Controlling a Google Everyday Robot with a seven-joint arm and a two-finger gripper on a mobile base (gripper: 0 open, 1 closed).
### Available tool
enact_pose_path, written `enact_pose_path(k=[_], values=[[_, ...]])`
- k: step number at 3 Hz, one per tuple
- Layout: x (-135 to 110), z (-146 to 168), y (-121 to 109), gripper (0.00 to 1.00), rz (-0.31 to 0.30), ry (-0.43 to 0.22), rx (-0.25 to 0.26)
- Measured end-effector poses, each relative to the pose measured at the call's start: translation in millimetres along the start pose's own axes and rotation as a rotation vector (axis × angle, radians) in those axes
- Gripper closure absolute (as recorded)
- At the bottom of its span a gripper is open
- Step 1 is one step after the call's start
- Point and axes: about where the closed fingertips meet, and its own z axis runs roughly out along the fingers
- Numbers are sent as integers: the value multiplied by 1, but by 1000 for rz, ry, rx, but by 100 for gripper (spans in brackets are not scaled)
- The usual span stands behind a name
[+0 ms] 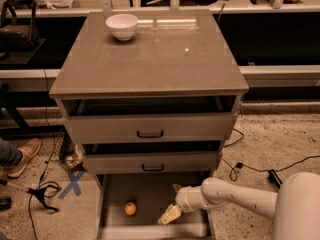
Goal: Pick orange from bottom drawer and place on counter
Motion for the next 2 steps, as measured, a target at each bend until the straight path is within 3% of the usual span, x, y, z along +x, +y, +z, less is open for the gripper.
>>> enact_pose_path(k=[2], values=[[7,16,-1,0,-16,-10,-2]])
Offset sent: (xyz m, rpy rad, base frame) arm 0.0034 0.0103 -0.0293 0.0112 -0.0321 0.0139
